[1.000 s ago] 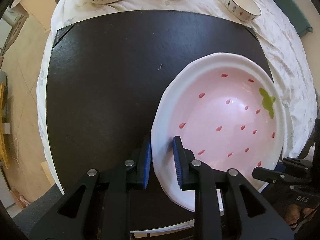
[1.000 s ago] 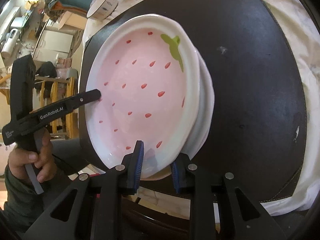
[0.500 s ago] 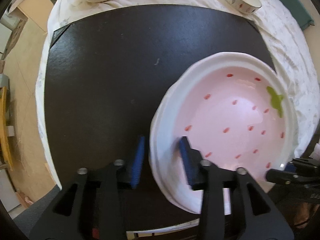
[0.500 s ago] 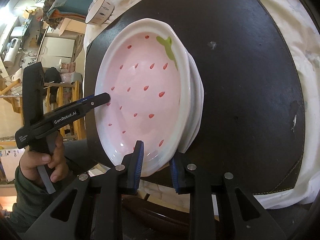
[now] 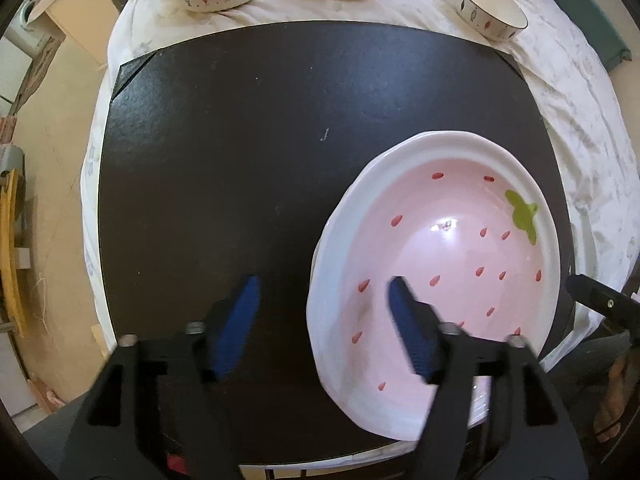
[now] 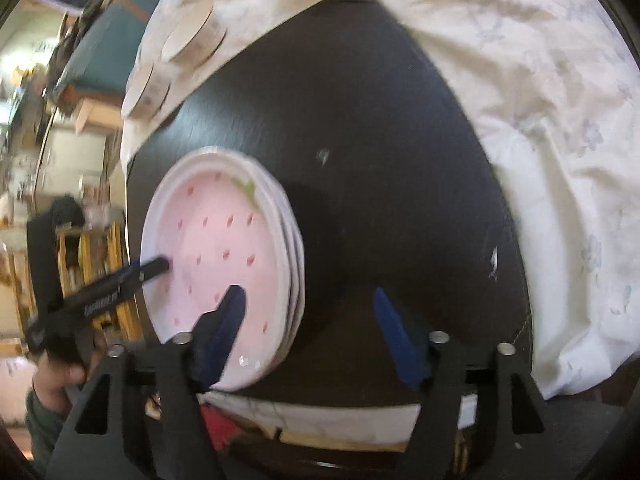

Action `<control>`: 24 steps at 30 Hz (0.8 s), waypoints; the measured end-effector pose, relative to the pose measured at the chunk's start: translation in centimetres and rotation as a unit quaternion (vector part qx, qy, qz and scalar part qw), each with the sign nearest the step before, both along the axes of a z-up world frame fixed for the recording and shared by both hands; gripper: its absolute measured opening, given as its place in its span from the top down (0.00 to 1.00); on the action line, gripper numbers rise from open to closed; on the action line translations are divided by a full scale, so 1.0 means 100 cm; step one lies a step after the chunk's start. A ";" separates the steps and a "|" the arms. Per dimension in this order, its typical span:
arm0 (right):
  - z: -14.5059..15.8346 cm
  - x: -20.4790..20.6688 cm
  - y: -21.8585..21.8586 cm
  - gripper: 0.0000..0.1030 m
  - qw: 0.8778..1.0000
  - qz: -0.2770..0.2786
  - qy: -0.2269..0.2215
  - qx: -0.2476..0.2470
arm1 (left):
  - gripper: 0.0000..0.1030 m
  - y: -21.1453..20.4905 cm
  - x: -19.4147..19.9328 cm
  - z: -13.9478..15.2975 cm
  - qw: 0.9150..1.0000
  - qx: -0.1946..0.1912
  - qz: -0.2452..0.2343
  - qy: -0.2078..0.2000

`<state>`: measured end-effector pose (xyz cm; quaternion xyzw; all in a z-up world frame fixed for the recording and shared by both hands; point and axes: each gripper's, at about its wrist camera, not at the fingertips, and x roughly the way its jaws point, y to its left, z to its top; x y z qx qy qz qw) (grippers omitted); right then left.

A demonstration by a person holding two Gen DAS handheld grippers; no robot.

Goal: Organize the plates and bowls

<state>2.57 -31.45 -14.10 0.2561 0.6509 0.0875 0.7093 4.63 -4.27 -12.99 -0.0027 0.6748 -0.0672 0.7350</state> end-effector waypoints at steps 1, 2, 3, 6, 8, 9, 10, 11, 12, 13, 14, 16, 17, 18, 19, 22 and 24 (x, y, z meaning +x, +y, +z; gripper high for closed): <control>-0.002 0.002 -0.001 0.28 1.000 -0.005 0.001 0.006 | 0.31 0.003 -0.001 -0.001 1.000 -0.005 0.004 0.005; -0.004 0.004 0.001 0.28 1.000 -0.007 0.003 0.012 | 0.31 0.005 -0.001 -0.003 1.000 -0.008 0.007 0.010; -0.006 0.006 0.002 0.28 1.000 -0.007 0.006 0.019 | 0.31 0.006 -0.001 -0.005 1.000 -0.012 0.010 0.015; -0.018 0.010 0.011 0.28 0.999 -0.012 0.027 0.028 | 0.31 0.006 -0.007 -0.013 0.999 -0.031 0.012 0.037; -0.027 0.010 0.019 0.28 0.999 -0.009 0.044 0.028 | 0.31 0.003 -0.010 -0.019 0.997 -0.047 0.006 0.058; -0.029 0.009 0.022 0.28 0.998 -0.007 0.049 0.029 | 0.31 0.003 -0.010 -0.022 0.997 -0.048 0.005 0.065; -0.032 0.009 0.028 0.28 0.998 0.002 0.053 0.032 | 0.31 0.002 -0.011 -0.024 0.997 -0.045 0.005 0.070; -0.033 0.010 0.034 0.28 0.998 0.014 0.054 0.032 | 0.31 0.001 -0.011 -0.025 0.996 -0.047 0.004 0.072; -0.033 0.010 0.041 0.28 0.998 0.028 0.054 0.027 | 0.33 -0.001 -0.011 -0.026 0.996 -0.054 0.002 0.076; -0.034 0.010 0.050 0.28 0.997 0.045 0.054 0.020 | 0.33 -0.005 -0.007 -0.028 0.995 -0.060 0.000 0.078; -0.035 0.010 0.056 0.28 0.997 0.055 0.054 0.018 | 0.34 -0.008 -0.006 -0.028 0.995 -0.066 -0.005 0.078; -0.039 0.013 0.064 0.28 0.996 0.067 0.060 0.019 | 0.38 -0.014 -0.006 -0.027 0.995 -0.053 -0.017 0.080; -0.040 0.014 0.066 0.28 0.996 0.069 0.061 0.022 | 0.43 -0.017 -0.002 -0.026 0.996 -0.039 -0.021 0.080; -0.041 0.014 0.069 0.27 0.995 0.072 0.061 0.025 | 0.43 -0.017 -0.001 -0.027 0.996 -0.035 -0.022 0.080; -0.040 0.015 0.071 0.28 0.995 0.078 0.060 0.021 | 0.45 -0.019 0.000 -0.027 0.996 -0.036 -0.018 0.080; -0.040 0.018 0.079 0.29 0.994 0.095 0.055 -0.004 | 0.53 -0.012 0.005 -0.028 0.995 -0.049 0.004 0.085; -0.038 0.020 0.078 0.29 0.994 0.097 0.052 -0.011 | 0.54 -0.009 0.009 -0.027 0.995 -0.056 0.009 0.083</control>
